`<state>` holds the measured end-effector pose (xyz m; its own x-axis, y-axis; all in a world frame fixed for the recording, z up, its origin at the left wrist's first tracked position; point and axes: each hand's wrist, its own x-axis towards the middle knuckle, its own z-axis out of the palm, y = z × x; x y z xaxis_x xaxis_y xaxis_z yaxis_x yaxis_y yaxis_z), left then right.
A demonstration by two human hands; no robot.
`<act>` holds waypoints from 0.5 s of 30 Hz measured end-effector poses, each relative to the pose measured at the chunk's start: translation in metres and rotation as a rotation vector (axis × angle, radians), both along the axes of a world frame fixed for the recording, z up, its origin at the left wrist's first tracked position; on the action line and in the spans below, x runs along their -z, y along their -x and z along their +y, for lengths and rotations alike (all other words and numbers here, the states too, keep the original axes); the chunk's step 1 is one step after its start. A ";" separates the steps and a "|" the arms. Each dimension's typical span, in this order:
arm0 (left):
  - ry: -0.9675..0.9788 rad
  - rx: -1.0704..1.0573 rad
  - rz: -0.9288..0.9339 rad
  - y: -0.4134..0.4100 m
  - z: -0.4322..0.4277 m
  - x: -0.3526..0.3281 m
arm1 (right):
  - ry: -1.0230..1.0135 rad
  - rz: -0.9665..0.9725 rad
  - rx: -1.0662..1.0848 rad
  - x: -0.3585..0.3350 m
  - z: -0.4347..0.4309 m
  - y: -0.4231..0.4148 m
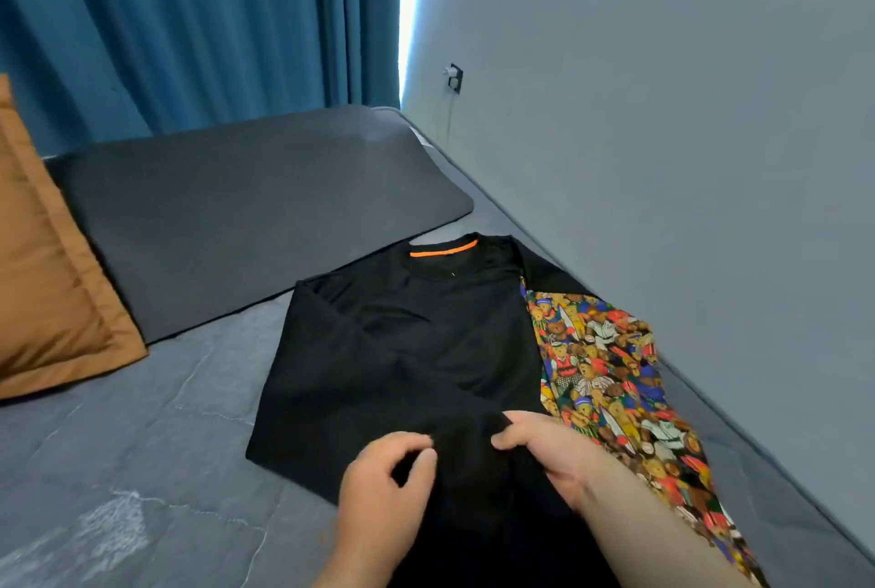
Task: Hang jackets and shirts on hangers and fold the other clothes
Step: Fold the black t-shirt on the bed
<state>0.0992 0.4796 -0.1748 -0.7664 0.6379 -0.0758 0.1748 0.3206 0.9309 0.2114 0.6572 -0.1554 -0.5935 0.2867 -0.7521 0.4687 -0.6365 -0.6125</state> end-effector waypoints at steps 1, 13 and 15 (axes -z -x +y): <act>0.048 -0.246 0.061 -0.001 -0.007 0.011 | 0.003 -0.015 0.006 0.006 0.001 -0.007; -0.252 -0.936 -0.772 0.093 0.002 0.068 | -0.032 -0.213 -0.200 0.069 -0.026 -0.087; -0.262 -0.929 -0.739 0.099 -0.001 0.071 | -0.136 -0.243 -0.281 0.076 -0.032 -0.074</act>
